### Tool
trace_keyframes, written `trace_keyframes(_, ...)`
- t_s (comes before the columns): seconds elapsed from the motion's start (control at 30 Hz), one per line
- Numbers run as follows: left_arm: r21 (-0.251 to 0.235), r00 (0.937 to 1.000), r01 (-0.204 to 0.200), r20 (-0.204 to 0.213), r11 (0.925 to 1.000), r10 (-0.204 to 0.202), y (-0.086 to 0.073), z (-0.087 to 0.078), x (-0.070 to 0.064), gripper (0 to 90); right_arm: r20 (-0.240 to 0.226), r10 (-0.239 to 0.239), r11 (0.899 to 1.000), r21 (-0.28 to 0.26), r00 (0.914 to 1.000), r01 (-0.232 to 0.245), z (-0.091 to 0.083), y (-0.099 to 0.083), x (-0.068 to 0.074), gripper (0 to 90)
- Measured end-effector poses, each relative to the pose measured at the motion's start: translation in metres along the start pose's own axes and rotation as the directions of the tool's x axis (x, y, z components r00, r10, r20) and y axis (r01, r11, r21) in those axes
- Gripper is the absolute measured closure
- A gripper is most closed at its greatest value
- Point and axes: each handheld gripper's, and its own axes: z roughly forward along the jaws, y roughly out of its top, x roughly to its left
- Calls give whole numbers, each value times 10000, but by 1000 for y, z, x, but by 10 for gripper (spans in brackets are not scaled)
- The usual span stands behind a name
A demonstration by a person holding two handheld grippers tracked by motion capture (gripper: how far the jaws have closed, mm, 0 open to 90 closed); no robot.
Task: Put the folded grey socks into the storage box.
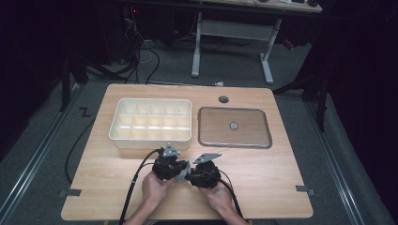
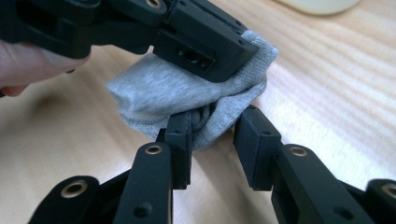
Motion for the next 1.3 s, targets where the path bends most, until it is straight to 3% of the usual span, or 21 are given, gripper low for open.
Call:
trace_keyframes(0.17, -28, 9997, -38, -242, 10000, 38, 14, 10, 11, 877, 465, -332, 9993, -148, 9984, 339, 12, 13, -6, 697)
trace_keyframes(0.3, -115, 9995, 276, -136, 9996, -277, 19, 11, 19, 876, 407, -58, 9998, -175, 9992, 65, 18, 19, -10, 693)
trace_keyframes(0.47, -241, 9993, -385, 31, 9990, 386, 9, 12, 19, 879, 529, -194, 9996, -213, 9984, 205, 18, 18, -12, 666)
trace_keyframes(0.67, -269, 9994, -341, -30, 9991, 341, 7, 11, 18, 879, 699, -4, 9999, -117, 9976, 13, 14, 16, -12, 571)
trace_keyframes(0.87, -154, 9991, -414, -92, 9990, 412, 8, 10, 16, 871, 405, 486, 9952, -872, 9980, -449, -9, 13, -12, 589)
trace_keyframes(1.07, -149, 9998, -136, -118, 9998, 134, 10, 10, 16, 868, 46, -69, 9946, -1032, 10000, 73, -18, 13, 0, 679)
trace_keyframes(1.3, -146, 9999, -84, -110, 9999, 83, 11, 10, 16, 868, -100, -351, 9935, -1091, 9993, 338, -16, 15, 9, 691)
